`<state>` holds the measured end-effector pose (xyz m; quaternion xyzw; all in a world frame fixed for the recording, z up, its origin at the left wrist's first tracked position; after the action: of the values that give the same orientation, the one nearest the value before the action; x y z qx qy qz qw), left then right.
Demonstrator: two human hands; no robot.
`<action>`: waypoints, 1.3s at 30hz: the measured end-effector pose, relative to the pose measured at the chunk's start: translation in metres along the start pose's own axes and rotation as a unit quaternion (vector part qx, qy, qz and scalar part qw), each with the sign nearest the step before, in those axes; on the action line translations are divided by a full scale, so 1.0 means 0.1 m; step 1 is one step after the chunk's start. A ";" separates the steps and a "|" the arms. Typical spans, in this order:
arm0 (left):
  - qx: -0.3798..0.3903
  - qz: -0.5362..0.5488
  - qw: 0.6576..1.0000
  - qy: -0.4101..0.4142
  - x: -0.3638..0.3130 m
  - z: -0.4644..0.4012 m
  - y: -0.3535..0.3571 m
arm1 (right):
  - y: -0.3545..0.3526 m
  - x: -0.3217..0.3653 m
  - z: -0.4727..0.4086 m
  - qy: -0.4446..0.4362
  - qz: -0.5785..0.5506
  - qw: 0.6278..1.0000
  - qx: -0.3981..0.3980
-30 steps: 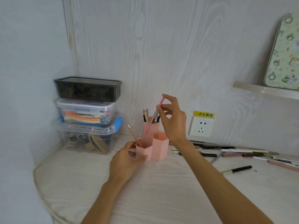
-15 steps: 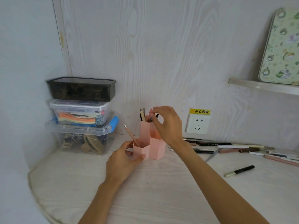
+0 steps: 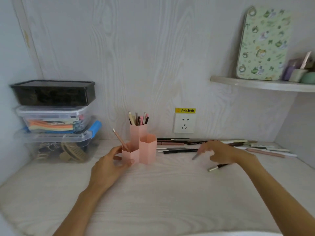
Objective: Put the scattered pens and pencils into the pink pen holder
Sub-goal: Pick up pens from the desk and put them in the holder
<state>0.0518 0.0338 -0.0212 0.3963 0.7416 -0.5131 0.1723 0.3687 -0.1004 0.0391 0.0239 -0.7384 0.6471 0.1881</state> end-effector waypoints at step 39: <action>-0.025 0.025 0.999 -0.026 0.04 0.01 0.00 | 0.76 1.55 -0.30 -0.089 -0.181 0.860 -0.468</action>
<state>0.0491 0.0342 -0.0239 0.3969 0.7395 -0.4998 0.2141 0.2107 -0.0269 0.0176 0.1239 -0.9507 0.1745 0.2243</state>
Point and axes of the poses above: each hand's wrist, its own z-axis away from the middle knuckle, its own y-axis out of the palm, x = y × z, the point moved 3 cm from there along -z, towards the middle knuckle, and after that the axes turned 13 degrees about -x, right-handed, at the moved point
